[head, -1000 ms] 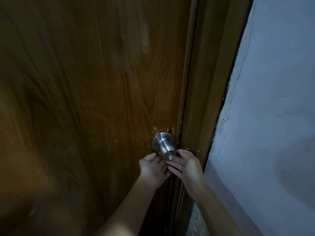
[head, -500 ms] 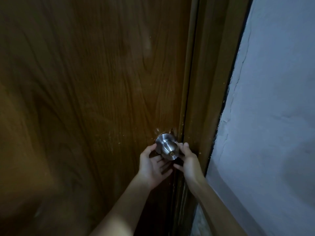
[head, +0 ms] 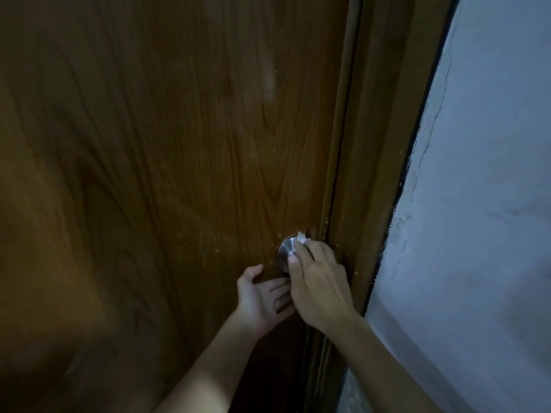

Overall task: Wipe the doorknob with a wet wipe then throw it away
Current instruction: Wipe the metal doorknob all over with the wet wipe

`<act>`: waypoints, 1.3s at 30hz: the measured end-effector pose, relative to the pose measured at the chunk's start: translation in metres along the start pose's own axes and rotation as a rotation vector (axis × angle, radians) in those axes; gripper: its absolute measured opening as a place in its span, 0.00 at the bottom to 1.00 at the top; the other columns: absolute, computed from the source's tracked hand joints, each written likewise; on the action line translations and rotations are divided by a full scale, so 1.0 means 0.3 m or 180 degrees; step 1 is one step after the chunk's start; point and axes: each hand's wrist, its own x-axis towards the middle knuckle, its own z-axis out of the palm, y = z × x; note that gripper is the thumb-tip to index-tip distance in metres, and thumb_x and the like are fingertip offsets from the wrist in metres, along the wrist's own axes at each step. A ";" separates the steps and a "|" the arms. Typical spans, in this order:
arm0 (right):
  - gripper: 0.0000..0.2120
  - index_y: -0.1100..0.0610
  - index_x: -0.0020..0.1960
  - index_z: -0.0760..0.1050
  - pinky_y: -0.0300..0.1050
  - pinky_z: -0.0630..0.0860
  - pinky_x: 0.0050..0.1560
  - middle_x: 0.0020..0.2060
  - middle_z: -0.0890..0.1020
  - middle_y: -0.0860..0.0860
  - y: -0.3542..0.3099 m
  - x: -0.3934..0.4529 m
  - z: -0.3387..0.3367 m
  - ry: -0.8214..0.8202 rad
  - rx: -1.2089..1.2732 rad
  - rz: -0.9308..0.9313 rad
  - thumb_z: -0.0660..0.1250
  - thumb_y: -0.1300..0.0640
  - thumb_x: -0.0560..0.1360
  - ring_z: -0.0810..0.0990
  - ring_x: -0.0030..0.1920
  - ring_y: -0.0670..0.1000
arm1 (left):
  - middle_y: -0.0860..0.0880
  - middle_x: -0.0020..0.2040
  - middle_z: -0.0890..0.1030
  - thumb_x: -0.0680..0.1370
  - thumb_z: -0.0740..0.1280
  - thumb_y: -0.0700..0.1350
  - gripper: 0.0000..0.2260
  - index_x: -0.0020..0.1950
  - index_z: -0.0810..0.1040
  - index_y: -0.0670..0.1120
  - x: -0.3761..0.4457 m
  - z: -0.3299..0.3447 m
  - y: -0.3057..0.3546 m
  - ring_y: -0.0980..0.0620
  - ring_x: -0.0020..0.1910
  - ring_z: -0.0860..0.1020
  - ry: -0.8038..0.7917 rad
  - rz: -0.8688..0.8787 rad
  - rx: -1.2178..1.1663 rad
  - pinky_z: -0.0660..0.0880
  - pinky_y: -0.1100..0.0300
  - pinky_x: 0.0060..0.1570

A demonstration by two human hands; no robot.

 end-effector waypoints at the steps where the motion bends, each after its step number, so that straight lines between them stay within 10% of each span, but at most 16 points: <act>1: 0.30 0.53 0.69 0.61 0.53 0.61 0.67 0.69 0.65 0.50 -0.002 -0.002 0.004 -0.0021 -0.0145 -0.0055 0.36 0.44 0.74 0.58 0.71 0.50 | 0.37 0.67 0.72 0.75 0.53 0.60 0.32 0.68 0.67 0.37 0.001 -0.004 -0.001 0.40 0.67 0.69 -0.0002 -0.0001 -0.0008 0.58 0.44 0.70; 19: 0.19 0.52 0.52 0.77 0.66 0.46 0.66 0.52 0.81 0.49 0.017 -0.079 0.143 0.0135 -0.1503 -0.0719 0.52 0.49 0.72 0.62 0.67 0.56 | 0.39 0.62 0.77 0.75 0.55 0.58 0.28 0.65 0.72 0.38 -0.013 -0.098 0.005 0.42 0.63 0.73 0.0372 0.0000 0.0468 0.61 0.45 0.70; 26: 0.15 0.48 0.55 0.74 0.64 0.48 0.65 0.56 0.79 0.44 -0.012 -0.147 0.116 0.0309 -0.0779 -0.1023 0.53 0.50 0.75 0.59 0.71 0.54 | 0.43 0.54 0.83 0.76 0.63 0.48 0.13 0.58 0.78 0.46 -0.073 -0.135 0.021 0.46 0.55 0.80 0.0237 0.0335 0.1353 0.74 0.51 0.59; 31: 0.14 0.46 0.57 0.73 0.57 0.60 0.58 0.60 0.73 0.42 0.037 -0.177 0.091 0.0258 0.0059 -0.1168 0.59 0.52 0.73 0.57 0.70 0.52 | 0.45 0.48 0.85 0.75 0.65 0.43 0.09 0.53 0.81 0.43 -0.141 -0.102 0.020 0.51 0.49 0.83 0.0143 0.1120 0.1741 0.77 0.57 0.52; 39: 0.13 0.58 0.51 0.80 0.34 0.68 0.48 0.46 0.79 0.50 0.098 -0.192 0.067 0.1004 0.1160 -0.0286 0.59 0.59 0.72 0.72 0.50 0.38 | 0.51 0.49 0.83 0.74 0.68 0.46 0.09 0.52 0.82 0.47 -0.068 0.063 0.024 0.59 0.49 0.77 0.0768 0.3837 0.3686 0.73 0.69 0.52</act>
